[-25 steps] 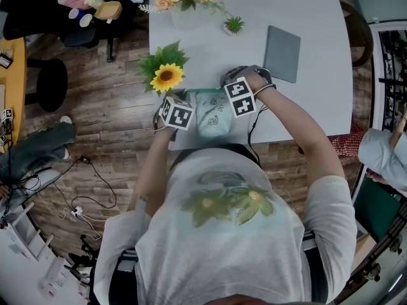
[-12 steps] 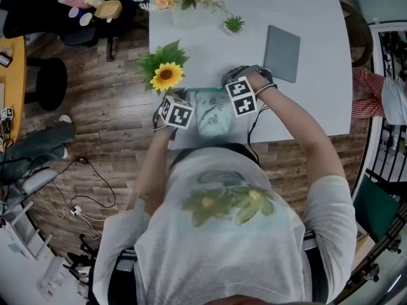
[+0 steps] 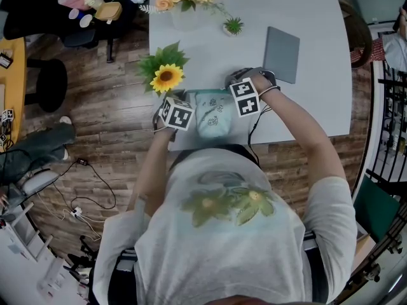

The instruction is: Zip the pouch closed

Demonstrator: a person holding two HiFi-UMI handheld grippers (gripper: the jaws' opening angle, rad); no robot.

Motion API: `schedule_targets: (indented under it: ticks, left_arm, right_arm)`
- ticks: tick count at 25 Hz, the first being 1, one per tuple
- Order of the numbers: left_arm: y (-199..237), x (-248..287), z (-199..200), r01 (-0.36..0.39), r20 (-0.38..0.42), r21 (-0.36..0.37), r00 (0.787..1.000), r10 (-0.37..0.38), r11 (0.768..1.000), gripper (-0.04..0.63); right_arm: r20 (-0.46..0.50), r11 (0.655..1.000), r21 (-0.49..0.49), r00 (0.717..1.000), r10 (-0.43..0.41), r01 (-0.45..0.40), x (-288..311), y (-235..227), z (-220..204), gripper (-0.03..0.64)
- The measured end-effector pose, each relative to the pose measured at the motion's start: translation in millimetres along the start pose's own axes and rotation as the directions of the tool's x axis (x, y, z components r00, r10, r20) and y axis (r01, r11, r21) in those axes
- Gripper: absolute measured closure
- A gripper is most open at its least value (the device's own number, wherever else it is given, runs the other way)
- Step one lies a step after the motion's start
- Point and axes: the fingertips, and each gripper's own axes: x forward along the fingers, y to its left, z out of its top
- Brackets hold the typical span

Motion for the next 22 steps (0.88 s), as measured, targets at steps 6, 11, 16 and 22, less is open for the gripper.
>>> schedule_targets:
  ticks: [6, 11, 16, 22]
  left_arm:
    - [0, 0, 0, -0.001, 0.004, 0.000, 1.000, 0.001, 1.000, 0.572]
    - [-1, -1, 1, 0.000, 0.006, 0.000, 1.000, 0.000, 1.000, 0.572]
    - [0, 0, 0, -0.002, 0.005, 0.001, 1.000, 0.002, 1.000, 0.572]
    - [0, 0, 0, -0.002, 0.005, 0.000, 1.000, 0.002, 1.000, 0.572]
  right_arm:
    - [-0.001, 1.000, 0.022, 1.000, 0.001, -0.001, 1, 1, -4, 0.598]
    - [-0.007, 0.999, 0.052, 1.000, 0.005, -0.005, 1, 4, -16, 0.600]
    - [-0.008, 0.996, 0.092, 1.000, 0.012, -0.011, 1, 10, -26, 0.599]
    - [0.014, 0.987, 0.162, 1.000, -0.003, 0.001, 2, 11, -28, 0.599]
